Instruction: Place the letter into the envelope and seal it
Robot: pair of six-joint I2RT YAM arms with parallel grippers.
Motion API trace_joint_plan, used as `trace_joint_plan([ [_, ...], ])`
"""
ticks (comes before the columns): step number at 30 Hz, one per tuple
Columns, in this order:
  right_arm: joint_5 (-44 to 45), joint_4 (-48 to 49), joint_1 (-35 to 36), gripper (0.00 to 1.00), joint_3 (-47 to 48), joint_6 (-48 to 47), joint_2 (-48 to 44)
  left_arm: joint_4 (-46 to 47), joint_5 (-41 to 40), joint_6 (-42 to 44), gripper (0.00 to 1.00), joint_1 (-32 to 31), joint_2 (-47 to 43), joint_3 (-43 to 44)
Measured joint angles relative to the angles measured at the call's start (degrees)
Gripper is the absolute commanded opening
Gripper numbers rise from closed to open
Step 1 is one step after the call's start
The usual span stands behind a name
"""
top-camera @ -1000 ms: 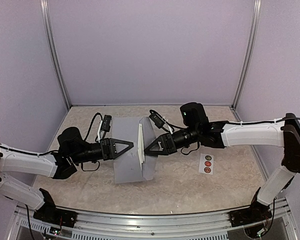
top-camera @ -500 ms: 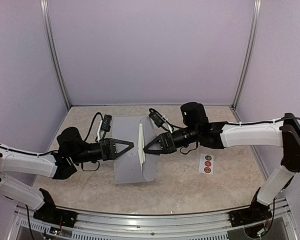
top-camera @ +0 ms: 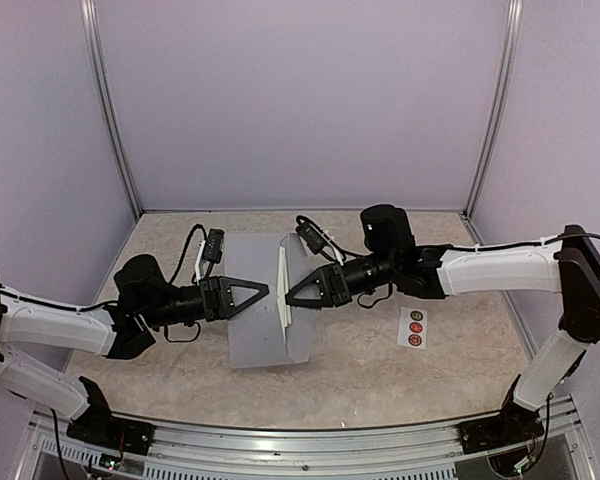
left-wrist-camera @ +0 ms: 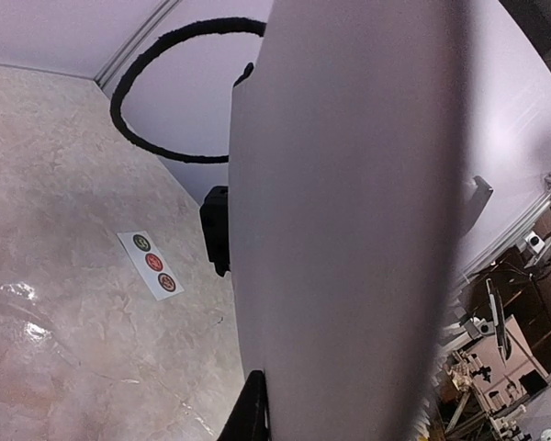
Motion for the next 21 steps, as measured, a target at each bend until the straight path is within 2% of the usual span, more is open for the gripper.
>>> trace_joint_plan([
  [5, -0.1, 0.8, 0.4, 0.00, 0.0, 0.0, 0.8, 0.3, 0.0, -0.3, 0.11, -0.1, 0.6, 0.0],
  [8, -0.1, 1.0, 0.5, 0.00, 0.0, 0.2, 1.0, 0.6, 0.0, -0.5, 0.00, -0.2, 1.0, 0.0],
  [12, 0.2, 0.8, 0.5, 0.00, 0.1, 0.0, 1.0, 0.6, -0.7, -0.6, 0.00, -0.1, 1.4, 0.0],
  [14, 1.2, 0.0, 0.5, 0.16, 0.1, -0.5, 0.7, 0.5, -1.1, -0.6, 0.00, 0.0, 1.4, -0.2],
  [18, 5.9, -3.2, -0.3, 0.61, -0.9, -1.5, -2.7, -1.4, -2.6, -0.3, 0.00, 0.4, 0.9, -0.6],
  [20, 9.7, -5.5, -1.9, 0.76, -2.7, -2.3, -6.8, -4.1, -4.2, 0.3, 0.00, 0.5, 0.5, -0.6],
  [21, 11.9, -6.7, -3.0, 0.79, -3.4, -2.5, -8.7, -5.6, -5.1, 0.6, 0.00, 0.5, 0.4, -0.6],
])
